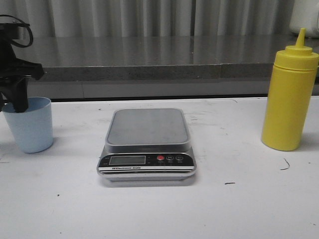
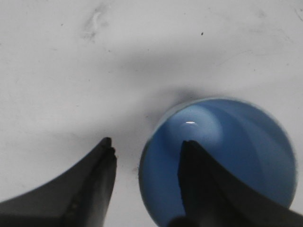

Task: Pour seasoning into cup on scale with both arms
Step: 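Grasp the light blue cup by its rim with the left gripper, then lift the cup and lower it onto the scale with the left gripper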

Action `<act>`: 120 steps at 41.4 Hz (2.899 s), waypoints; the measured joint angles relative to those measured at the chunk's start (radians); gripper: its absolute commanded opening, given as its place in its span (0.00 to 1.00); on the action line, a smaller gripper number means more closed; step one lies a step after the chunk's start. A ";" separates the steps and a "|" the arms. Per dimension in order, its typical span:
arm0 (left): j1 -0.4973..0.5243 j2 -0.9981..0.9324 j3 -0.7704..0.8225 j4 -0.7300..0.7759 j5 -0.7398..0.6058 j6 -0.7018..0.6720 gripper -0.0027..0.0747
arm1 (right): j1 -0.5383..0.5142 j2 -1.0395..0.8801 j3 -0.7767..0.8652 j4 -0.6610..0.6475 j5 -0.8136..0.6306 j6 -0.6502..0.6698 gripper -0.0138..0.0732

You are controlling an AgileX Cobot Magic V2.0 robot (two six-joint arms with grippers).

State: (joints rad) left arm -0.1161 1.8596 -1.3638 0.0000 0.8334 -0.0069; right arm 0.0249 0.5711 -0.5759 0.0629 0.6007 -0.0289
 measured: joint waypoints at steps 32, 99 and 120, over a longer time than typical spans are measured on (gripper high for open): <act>0.000 0.000 -0.049 -0.007 0.038 0.000 0.01 | 0.000 0.000 0.000 0.000 0.000 0.000 0.72; -0.397 0.193 -0.501 -0.023 0.175 0.000 0.01 | 0.000 0.000 0.000 0.000 0.000 0.000 0.72; -0.397 0.227 -0.511 -0.027 0.175 -0.001 0.02 | 0.000 0.000 0.000 0.000 0.000 0.000 0.72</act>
State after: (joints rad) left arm -0.5135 2.0863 -1.8748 -0.0269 1.0081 -0.0083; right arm 0.0249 0.5711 -0.5759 0.0629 0.6011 -0.0289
